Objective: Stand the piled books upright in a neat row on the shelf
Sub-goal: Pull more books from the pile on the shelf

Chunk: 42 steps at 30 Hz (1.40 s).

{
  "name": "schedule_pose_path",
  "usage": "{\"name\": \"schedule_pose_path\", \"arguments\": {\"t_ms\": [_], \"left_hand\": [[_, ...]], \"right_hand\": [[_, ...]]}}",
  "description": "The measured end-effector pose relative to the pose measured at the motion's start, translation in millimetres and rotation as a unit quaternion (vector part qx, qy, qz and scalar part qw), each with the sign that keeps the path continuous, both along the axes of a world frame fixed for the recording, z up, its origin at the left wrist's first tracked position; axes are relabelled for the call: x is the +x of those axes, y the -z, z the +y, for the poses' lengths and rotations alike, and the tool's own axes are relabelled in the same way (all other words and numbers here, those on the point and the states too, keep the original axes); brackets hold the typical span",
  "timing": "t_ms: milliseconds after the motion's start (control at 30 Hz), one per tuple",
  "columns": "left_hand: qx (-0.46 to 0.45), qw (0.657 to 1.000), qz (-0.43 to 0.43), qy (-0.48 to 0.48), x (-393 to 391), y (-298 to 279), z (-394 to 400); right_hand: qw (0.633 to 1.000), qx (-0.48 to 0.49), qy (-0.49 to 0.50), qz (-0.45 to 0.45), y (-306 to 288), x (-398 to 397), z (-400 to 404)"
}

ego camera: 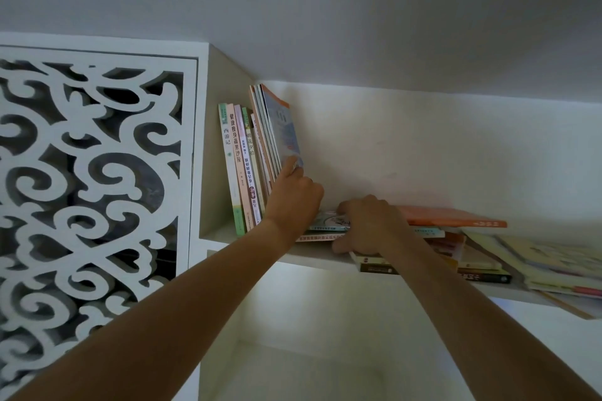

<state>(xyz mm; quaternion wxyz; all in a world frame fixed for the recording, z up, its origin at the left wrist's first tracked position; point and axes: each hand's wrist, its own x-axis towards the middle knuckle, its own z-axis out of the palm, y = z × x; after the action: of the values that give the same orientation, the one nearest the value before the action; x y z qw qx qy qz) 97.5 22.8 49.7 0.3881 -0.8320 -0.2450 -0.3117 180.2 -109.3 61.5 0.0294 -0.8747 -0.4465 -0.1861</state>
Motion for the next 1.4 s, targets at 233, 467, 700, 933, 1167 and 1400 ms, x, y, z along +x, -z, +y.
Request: {"name": "schedule_pose_path", "arguments": {"t_ms": [233,467,700,933,1167,1400], "left_hand": [[0.029,0.997,-0.055,0.047,-1.0,-15.7,3.8],[0.075,0.985,-0.061,0.144,6.2,-38.5,13.0],[0.044,0.991,0.051,0.118,7.2,-10.4,12.8],[-0.048,0.983,-0.007,0.179,15.0,6.5,7.6],[-0.103,0.952,-0.130,0.257,23.3,24.2,-4.7],[-0.074,0.966,-0.105,0.226,25.3,30.2,1.9]], "right_hand": [[0.994,0.093,-0.061,0.006,7.2,10.7,-9.3],[0.988,0.112,-0.088,0.051,-11.1,24.4,-26.8],[0.983,0.163,-0.079,0.011,-42.3,58.1,-54.3],[0.981,0.149,-0.069,-0.106,0.0,45.9,-30.8],[0.975,0.134,-0.152,0.088,-17.6,23.8,-23.5],[0.989,0.010,0.142,-0.026,-10.9,22.2,-49.4]]}}
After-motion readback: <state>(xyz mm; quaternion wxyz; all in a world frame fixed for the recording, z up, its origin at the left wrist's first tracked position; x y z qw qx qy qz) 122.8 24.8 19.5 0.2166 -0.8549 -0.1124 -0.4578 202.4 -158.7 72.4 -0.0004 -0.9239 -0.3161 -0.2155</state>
